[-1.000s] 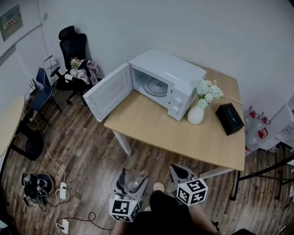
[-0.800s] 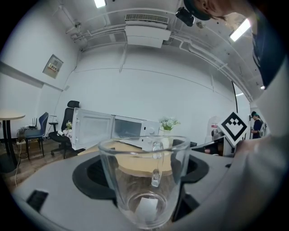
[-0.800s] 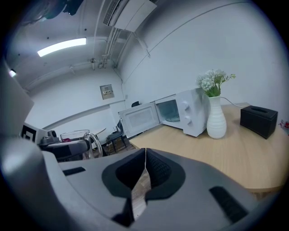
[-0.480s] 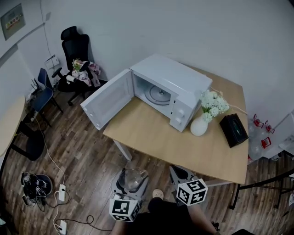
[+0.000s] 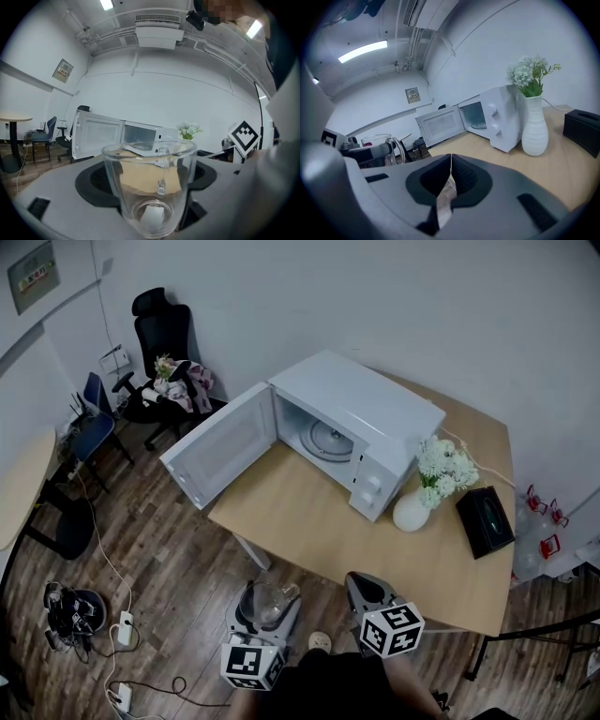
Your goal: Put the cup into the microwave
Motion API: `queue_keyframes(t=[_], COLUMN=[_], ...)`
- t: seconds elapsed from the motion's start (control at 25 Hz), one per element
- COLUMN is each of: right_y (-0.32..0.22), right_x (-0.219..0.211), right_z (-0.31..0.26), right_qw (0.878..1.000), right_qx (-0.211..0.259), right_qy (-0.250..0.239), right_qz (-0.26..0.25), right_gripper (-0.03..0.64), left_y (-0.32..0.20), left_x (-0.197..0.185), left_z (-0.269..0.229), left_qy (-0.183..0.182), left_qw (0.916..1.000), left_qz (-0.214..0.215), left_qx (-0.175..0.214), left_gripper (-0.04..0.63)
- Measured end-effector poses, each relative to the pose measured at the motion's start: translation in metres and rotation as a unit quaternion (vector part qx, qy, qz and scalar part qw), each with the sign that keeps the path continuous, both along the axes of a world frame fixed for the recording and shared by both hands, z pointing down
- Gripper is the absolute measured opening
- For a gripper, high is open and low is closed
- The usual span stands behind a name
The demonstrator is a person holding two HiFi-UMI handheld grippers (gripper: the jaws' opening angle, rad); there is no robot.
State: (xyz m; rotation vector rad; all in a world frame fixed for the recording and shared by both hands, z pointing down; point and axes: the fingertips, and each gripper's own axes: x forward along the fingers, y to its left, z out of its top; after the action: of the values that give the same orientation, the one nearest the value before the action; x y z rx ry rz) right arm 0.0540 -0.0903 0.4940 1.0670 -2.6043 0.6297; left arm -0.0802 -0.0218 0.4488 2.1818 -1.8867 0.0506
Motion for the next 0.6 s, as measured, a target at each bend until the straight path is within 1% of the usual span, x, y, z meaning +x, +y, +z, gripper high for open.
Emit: queue_keyframes(t=[0.32,0.6], right_y=[-0.021,-0.018], right_x=[0.001,-0.004], right_z=[0.009,0.013], right_qw=[1.000,0.999], right_qx=[0.000,-0.010], right_qy=[-0.003,-0.006], right_qz=[-0.016,-0.031], right_gripper=[-0.005,-0.005], left_y=[-0.017,-0.010], left_x=[0.005,0.007], left_z=[0.005,0.008], left_qy=[-0.001,0.003], left_qw=[0.9998,0.9995], left_qz=[-0.017,-0.031], left_qx=[0.006,0.001], left_gripper=[0.402,0.402])
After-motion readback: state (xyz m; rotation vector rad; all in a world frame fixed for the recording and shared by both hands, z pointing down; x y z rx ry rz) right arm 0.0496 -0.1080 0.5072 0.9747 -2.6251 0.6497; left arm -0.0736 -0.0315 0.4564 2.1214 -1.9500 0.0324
